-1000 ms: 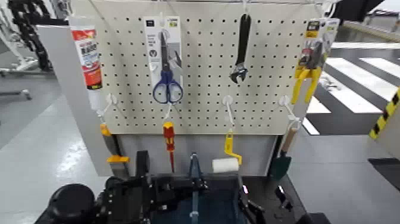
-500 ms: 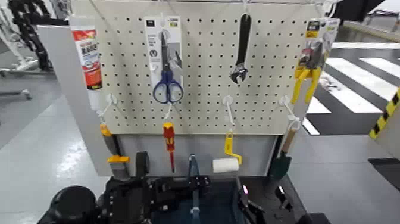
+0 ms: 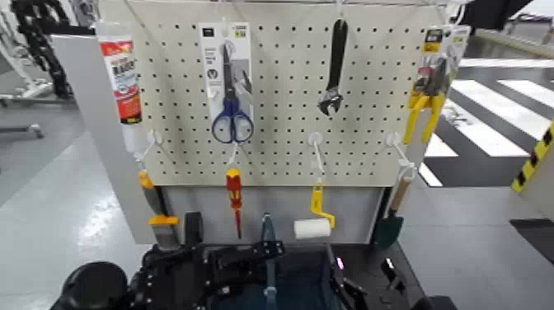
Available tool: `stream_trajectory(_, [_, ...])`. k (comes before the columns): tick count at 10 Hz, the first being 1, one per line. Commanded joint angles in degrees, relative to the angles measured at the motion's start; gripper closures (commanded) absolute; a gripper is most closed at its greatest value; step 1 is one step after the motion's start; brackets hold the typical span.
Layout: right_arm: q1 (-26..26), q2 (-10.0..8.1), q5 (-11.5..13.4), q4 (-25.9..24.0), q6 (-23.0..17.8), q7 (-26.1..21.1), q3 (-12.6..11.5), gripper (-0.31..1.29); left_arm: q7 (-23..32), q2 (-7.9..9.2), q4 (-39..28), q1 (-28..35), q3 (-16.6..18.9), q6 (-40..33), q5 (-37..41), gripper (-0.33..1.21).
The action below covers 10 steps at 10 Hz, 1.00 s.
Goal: Place the crate on the table.
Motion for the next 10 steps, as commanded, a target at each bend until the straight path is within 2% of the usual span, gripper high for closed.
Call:
stream_trajectory(1, [0.21,0.06,-0.01,-0.19,0.09,-0.09,-0.08,0.15,2.44,-0.56,-6.09,3.78,4.0,-3.75,-5.23,0.38])
stream_trajectory(3, [0.3,0.06,-0.01,-0.28,0.18,-0.18,-0.16,0.15,2.44,-0.65,-13.64,7.12,7.17,-7.62,-14.72,0.34])
stream_trajectory(4, [0.39,0.06,0.08,-0.37,0.18,-0.18,-0.16,0.15,3.06,-0.65,-16.98,9.58,8.31,-11.75,-19.2,0.34])
stream_trajectory(6, [0.74,0.15,0.08,-0.72,0.35,-0.18,-0.52,0.15,10.0,-2.23,-24.45,16.61,11.12,-19.92,-26.85,0.34])
stream_trajectory(7, [0.92,0.23,0.17,-0.89,0.35,-0.18,-0.69,0.15,11.76,-3.11,-27.35,19.68,11.47,-24.49,-31.6,0.34])
stream_trajectory(10, [1.09,0.23,0.26,-1.07,0.35,-0.18,-0.87,0.15,13.25,-5.48,-31.57,27.15,11.12,-40.84,-46.89,0.34])
